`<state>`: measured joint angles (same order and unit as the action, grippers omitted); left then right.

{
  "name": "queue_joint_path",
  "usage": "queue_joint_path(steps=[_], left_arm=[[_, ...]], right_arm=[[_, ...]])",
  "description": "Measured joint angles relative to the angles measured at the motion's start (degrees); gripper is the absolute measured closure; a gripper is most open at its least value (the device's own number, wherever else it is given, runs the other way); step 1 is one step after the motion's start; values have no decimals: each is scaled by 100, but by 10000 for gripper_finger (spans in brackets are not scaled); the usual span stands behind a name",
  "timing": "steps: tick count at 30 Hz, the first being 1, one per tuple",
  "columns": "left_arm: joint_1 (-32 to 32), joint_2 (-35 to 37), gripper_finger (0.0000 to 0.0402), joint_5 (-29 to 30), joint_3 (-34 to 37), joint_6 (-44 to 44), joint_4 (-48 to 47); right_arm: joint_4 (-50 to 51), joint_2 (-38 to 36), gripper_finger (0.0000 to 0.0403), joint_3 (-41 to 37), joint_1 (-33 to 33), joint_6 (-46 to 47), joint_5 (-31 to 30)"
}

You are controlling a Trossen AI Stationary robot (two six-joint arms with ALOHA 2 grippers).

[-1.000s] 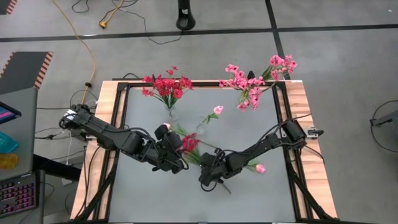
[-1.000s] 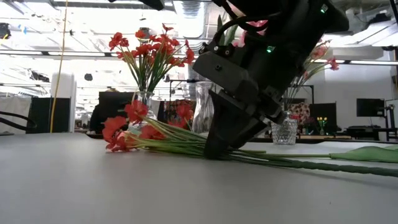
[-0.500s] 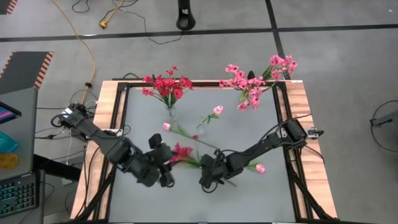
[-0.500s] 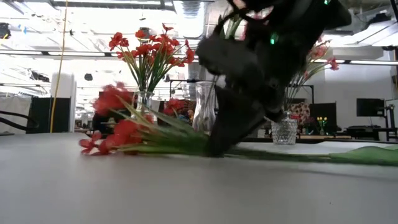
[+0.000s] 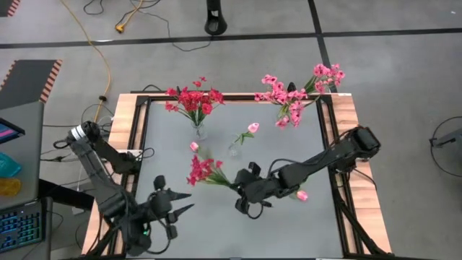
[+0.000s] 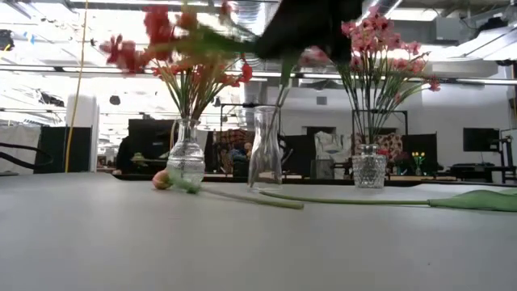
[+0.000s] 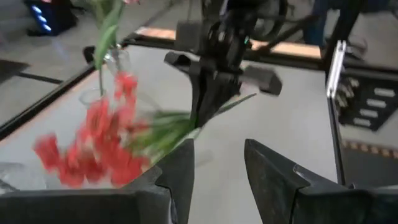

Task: Sort flowers into vase by color
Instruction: Put the red flower into the top left transparent vase

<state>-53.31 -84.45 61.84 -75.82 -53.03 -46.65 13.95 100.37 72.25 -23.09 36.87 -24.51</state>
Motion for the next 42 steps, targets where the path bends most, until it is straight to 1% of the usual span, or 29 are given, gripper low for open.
queue_joint_path(steps=[2,4,8,12,17,21,25,29,34,39,42], left_arm=[[-168,3,273,243,222,-401,114],[-227,4,273,269,502,-717,353],[-226,-2,273,359,1059,-868,1144],[-65,-2,273,528,1609,-520,2243],[200,-2,273,827,2070,261,3476],[452,-2,273,1017,2097,791,3876],[704,-2,273,1106,2097,1519,4423],[919,-2,273,934,2097,2289,4981],[1110,-2,273,298,2097,3347,5870],[1297,-2,273,-178,2097,4477,6968],[1432,-2,273,-501,2095,5055,7468]], right_arm=[[-13,-217,361,0,-2,-172,-76],[-92,-435,361,0,-2,-332,-112],[-351,-772,361,2,7,-694,-112],[-669,-960,361,2,11,-1042,-112],[-1115,-1017,361,2,33,-1428,-112],[-1434,-1017,360,2,33,-1689,-111],[-1662,-1016,358,2,33,-1915,-112],[-2057,-1015,357,2,31,-2279,-112],[-2639,-1015,356,2,32,-2916,-110],[-3060,-1013,356,2,31,-3416,-105],[-3235,-1013,356,2,25,-3605,-97]])
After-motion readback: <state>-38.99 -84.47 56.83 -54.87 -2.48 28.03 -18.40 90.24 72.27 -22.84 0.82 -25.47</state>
